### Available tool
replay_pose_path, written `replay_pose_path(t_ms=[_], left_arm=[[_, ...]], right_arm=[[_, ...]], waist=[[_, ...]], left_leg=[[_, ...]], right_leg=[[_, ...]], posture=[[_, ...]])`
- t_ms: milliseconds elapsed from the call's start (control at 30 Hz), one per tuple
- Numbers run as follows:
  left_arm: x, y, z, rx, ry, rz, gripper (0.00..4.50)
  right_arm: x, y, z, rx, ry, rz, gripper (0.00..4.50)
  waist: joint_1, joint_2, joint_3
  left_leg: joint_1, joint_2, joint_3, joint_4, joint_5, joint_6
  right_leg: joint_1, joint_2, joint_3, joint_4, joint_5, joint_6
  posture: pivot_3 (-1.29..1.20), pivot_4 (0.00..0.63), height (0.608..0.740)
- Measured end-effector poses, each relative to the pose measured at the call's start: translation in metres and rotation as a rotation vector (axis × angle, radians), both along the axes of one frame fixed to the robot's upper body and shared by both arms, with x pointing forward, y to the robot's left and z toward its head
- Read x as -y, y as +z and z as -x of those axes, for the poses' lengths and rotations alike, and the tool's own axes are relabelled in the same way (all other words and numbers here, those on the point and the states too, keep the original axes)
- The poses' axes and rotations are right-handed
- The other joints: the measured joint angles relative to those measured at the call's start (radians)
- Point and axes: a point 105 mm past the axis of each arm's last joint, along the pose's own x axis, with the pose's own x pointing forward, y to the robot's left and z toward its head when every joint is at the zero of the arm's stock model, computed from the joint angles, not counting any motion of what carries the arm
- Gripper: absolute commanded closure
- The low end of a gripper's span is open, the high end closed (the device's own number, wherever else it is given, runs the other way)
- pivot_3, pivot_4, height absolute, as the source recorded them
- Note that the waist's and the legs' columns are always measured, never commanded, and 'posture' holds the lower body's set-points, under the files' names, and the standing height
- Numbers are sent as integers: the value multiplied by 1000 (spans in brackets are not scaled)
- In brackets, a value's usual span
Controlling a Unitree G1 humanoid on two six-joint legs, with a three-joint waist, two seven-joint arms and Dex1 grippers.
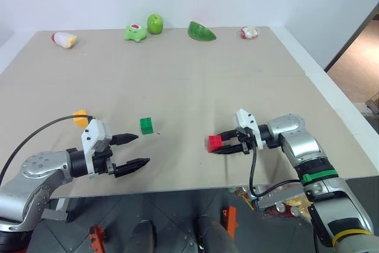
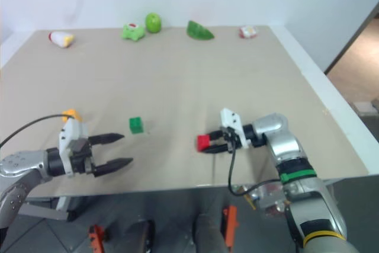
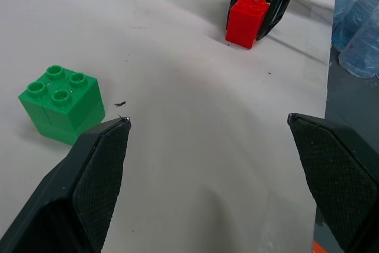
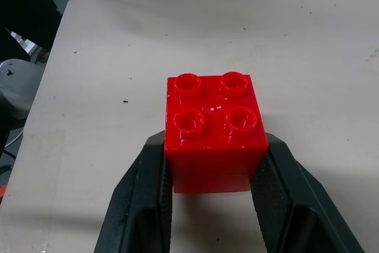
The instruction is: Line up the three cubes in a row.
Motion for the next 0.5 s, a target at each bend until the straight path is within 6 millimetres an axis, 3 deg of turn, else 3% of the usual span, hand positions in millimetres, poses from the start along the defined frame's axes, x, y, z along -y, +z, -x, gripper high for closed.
replay_pose_path(t_ms=[67, 100, 300, 433, 500], left_arm=[[0, 0, 0, 0, 1, 3, 109], [0, 0, 0, 0, 3, 5, 109], [-8, -6, -6, -13, 66, 23, 109], [-27, -15, -10, -11, 146, -4, 109], [-37, -23, -11, -17, 175, -40, 109]], right_arm=[[0, -1, 0, 6, 2, 4, 3259], [0, -1, -1, 11, 1, 6, 2229], [2, -3, -4, 11, -26, 18, 175], [17, 6, -2, 22, -37, 40, 175], [33, 23, -1, 54, -58, 37, 175]], waist=[[0, 0, 0], [0, 0, 0], [0, 0, 0], [0, 0, 0], [1, 0, 0]], left_leg=[[0, 0, 0, 0, 0, 0], [0, 0, 0, 0, 0, 0], [0, 0, 0, 0, 0, 0], [0, 0, 0, 0, 0, 0], [0, 0, 0, 0, 0, 0]], right_leg=[[0, 0, 0, 0, 0, 0], [0, 0, 0, 0, 0, 0], [0, 0, 0, 0, 0, 0], [0, 0, 0, 0, 0, 0], [0, 0, 0, 0, -1, 0]], posture=[[0, 150, 733], [0, 150, 733], [0, 150, 733], [0, 150, 733], [0, 150, 733]])
